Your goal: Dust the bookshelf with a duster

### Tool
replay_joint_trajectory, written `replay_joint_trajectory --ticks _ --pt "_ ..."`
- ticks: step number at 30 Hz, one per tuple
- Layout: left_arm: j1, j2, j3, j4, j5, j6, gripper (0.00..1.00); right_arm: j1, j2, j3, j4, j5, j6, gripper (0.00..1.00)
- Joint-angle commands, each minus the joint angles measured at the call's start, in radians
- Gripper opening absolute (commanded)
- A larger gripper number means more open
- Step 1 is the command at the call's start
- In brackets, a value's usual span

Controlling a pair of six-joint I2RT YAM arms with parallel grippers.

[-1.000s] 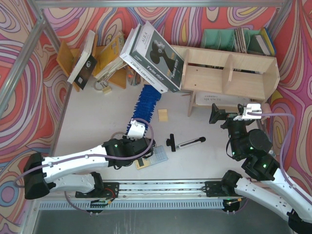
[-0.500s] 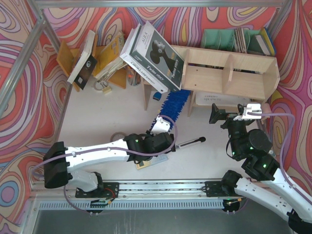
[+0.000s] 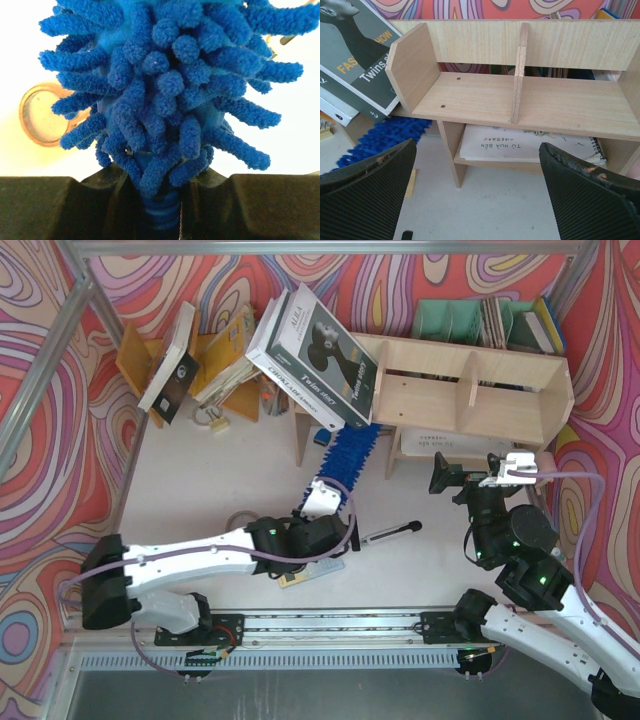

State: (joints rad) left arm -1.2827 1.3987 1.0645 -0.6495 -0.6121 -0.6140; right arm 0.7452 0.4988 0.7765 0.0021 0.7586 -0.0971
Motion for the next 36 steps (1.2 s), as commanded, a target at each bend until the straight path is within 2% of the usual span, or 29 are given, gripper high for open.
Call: replay_joint_trajectory --ticks 1,9,14,23,36 --pt "0.033 -0.143 -0.079 -0.053 -0.083 -0.037 0.0 -0.001 0.0 0.006 -0.002 0.01 0.002 0.99" --pt "0.121 -0.315 -0.199 -0.182 -0.133 -0.079 0.0 0.0 0.011 0.008 -0.004 0.007 0.004 0.99" --pt "0.153 -0.37 -0.23 -0.152 -0.122 -0.071 0.0 0.0 0.012 0.009 -0.004 0.005 0.004 0.99" --pt "0.139 -0.208 -0.15 -0.018 -0.018 -0.008 0.0 0.0 0.001 0.009 -0.006 0.01 0.005 0.99" --pt "-0.029 0.013 0.066 0.105 -0.008 0.078 0.0 0.0 -0.004 0.01 -0.014 0.005 0.014 0.99"
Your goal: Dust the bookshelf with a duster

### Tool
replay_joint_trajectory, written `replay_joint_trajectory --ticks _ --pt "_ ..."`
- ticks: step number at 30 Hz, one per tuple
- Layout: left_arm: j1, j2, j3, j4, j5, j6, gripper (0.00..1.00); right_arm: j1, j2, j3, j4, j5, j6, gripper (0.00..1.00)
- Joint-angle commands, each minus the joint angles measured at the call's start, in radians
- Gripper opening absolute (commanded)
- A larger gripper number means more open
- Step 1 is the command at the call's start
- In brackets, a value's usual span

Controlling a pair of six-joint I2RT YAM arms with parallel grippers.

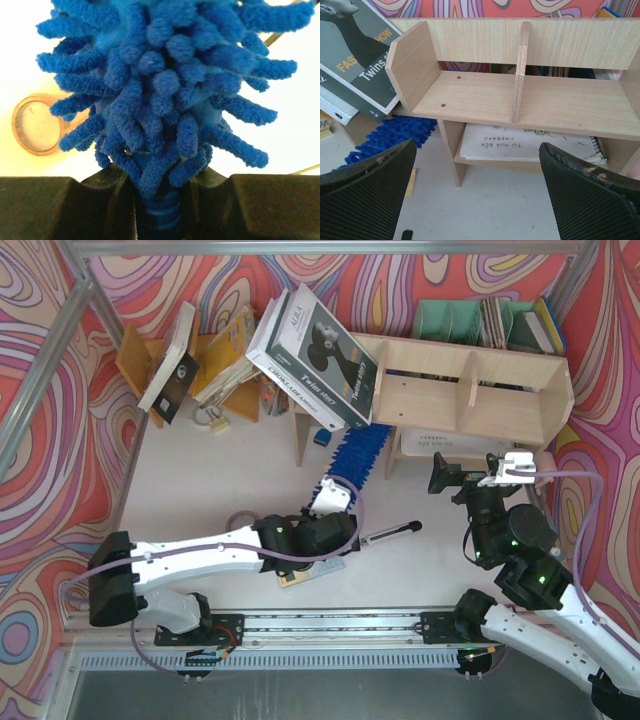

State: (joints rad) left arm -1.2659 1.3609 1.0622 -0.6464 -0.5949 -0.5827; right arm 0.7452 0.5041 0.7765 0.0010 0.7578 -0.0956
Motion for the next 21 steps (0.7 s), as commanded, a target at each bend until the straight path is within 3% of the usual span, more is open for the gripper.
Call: replay_joint_trajectory --ticks 1,11,21 --pt "-0.058 0.068 0.077 0.118 -0.012 0.059 0.0 -0.001 -0.009 0.01 -0.014 0.003 0.015 0.99" --pt "-0.073 0.155 0.085 0.105 0.031 0.026 0.0 0.0 -0.011 0.012 -0.018 0.006 0.016 0.99" --pt "-0.074 0.209 -0.018 0.01 0.076 -0.008 0.0 0.0 -0.008 0.012 -0.017 0.002 0.016 0.99"
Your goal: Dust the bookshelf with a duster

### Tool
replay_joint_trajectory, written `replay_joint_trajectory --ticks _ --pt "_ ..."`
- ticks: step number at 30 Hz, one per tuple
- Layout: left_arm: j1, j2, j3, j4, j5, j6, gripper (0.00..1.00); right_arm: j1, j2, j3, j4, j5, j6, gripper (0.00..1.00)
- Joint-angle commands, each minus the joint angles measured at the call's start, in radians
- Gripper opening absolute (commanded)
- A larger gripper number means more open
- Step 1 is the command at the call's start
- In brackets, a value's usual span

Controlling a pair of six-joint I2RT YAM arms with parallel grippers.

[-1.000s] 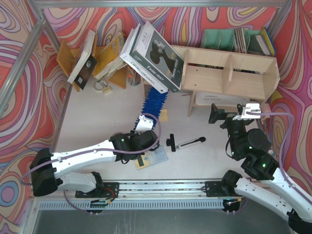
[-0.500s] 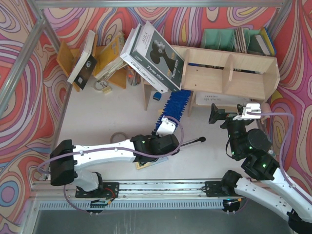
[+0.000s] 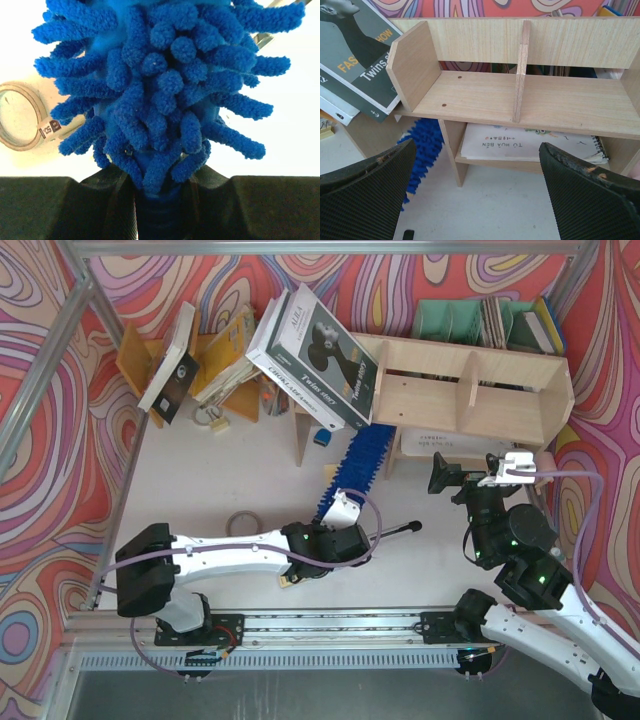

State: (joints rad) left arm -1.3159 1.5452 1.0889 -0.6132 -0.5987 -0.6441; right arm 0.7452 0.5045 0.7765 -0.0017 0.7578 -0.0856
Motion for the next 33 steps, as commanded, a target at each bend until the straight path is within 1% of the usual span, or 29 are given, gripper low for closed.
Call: replay_joint_trajectory --ticks 1,4,8,11,15,19,22,26,33 --pt "-0.024 0.035 -0.047 -0.023 0.098 0.053 0.0 -0.001 -0.008 0.012 -0.014 0.001 0.007 0.99" --pt "-0.024 0.061 -0.038 -0.03 0.163 0.083 0.0 0.0 -0.006 0.012 -0.015 0.004 0.006 0.99" --pt "-0.025 0.077 -0.024 -0.051 0.167 0.082 0.0 -0.001 -0.005 0.01 -0.012 0.005 0.004 0.99" --pt "-0.024 0.055 -0.016 -0.065 0.137 0.076 0.0 0.0 0.001 0.012 -0.013 0.005 0.004 0.99" --pt "-0.016 -0.006 -0.004 -0.103 0.063 0.051 0.0 0.0 0.002 0.014 -0.017 0.005 0.006 0.99" --pt "-0.015 -0.1 -0.011 -0.106 -0.007 0.033 0.0 -0.001 0.001 0.012 -0.014 0.004 0.006 0.99" --pt "-0.016 -0.172 -0.028 -0.094 -0.032 0.037 0.0 0.0 0.001 0.012 -0.015 0.005 0.006 0.99" --pt "-0.024 -0.199 -0.041 -0.069 -0.004 0.064 0.0 0.0 0.0 0.012 -0.014 0.003 0.006 0.99" --pt "-0.028 -0.116 -0.033 -0.111 0.081 0.041 0.0 -0.001 0.002 0.012 -0.011 0.005 0.004 0.99"
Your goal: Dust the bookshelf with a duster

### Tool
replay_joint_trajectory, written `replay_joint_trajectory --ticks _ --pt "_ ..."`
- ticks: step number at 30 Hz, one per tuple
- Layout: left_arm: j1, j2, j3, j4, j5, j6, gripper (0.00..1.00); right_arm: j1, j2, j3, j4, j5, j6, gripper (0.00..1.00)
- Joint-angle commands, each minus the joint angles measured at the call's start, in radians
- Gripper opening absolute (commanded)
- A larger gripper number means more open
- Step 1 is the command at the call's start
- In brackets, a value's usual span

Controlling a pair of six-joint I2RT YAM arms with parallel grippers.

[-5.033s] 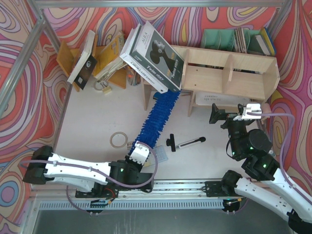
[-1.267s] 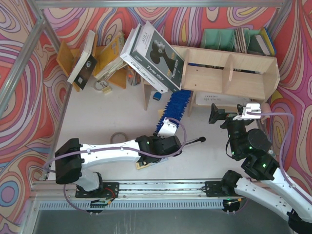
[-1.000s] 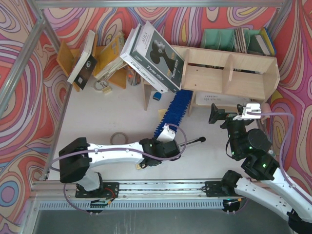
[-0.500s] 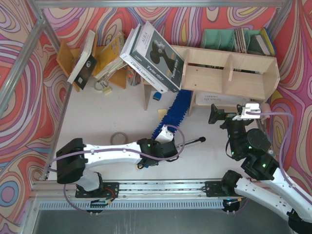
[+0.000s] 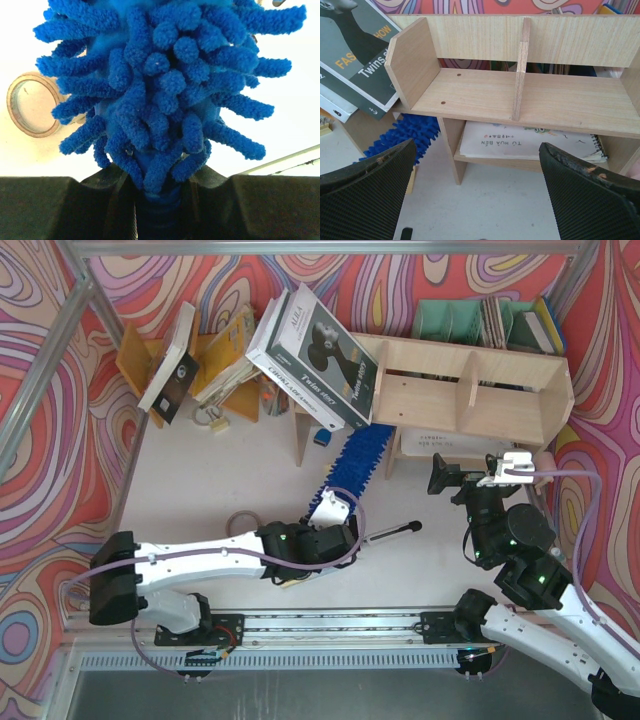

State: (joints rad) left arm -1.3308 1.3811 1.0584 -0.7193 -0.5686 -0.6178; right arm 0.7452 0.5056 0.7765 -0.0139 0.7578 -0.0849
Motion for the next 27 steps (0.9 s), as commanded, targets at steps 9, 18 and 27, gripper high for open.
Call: replay_joint_trajectory --ticks 9,18,27 --pt "-0.022 0.127 -0.097 -0.041 0.168 -0.044 0.0 -0.001 0.005 0.011 0.005 0.005 -0.001 0.99" --pt "-0.081 0.055 -0.047 -0.05 0.06 -0.039 0.0 0.0 0.007 0.01 0.003 0.008 0.001 0.99" --pt "-0.145 -0.105 -0.082 -0.069 -0.083 -0.1 0.0 0.0 0.008 0.012 0.0 0.006 0.005 0.99"
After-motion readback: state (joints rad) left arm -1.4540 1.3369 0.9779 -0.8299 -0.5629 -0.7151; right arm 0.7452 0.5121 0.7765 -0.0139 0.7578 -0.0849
